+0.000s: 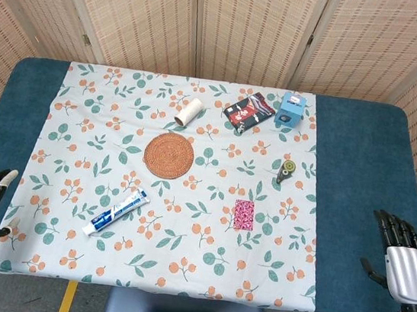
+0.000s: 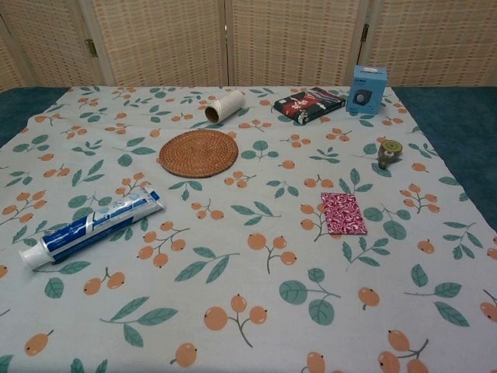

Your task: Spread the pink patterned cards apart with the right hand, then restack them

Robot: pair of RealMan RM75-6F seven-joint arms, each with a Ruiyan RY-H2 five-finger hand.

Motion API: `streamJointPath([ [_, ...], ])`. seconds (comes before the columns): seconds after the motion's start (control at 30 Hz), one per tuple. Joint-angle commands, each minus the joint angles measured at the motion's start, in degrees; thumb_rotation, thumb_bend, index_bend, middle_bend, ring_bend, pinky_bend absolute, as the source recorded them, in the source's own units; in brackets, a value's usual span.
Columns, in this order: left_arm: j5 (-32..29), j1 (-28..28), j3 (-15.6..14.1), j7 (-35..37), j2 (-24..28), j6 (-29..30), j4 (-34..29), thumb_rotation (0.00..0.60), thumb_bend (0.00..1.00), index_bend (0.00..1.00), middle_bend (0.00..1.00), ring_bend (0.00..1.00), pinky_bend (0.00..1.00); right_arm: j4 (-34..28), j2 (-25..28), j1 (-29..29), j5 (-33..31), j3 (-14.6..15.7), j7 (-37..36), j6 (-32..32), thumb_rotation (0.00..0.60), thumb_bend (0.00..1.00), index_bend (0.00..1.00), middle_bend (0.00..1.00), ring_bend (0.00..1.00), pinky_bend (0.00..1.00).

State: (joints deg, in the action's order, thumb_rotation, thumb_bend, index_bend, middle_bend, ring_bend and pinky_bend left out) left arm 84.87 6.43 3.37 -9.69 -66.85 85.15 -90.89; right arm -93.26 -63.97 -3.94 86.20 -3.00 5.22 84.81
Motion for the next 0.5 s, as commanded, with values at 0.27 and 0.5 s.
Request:
streamJointPath([
  [0.27,-0.04,-0.03,0.01,-0.17,-0.27,0.21,0.16,0.6,0.28,0.12,0.13,0.1,0.0,0.02,0.18,-0.02,0.19,0.13,-0.63,-0.21,0.6,0.27,0.03,0.1,0.09,0.1],
  [0.5,0.11,-0.04,0.0,0.0,-0.23,0.37,0.15,0.6,0.28,0.12,0.13,0.1,0.0,0.14,0.26,-0.06,0.52,0.28,-1.29,-0.32,0.6,0.27,0.03,0.1,0.09,0.1],
])
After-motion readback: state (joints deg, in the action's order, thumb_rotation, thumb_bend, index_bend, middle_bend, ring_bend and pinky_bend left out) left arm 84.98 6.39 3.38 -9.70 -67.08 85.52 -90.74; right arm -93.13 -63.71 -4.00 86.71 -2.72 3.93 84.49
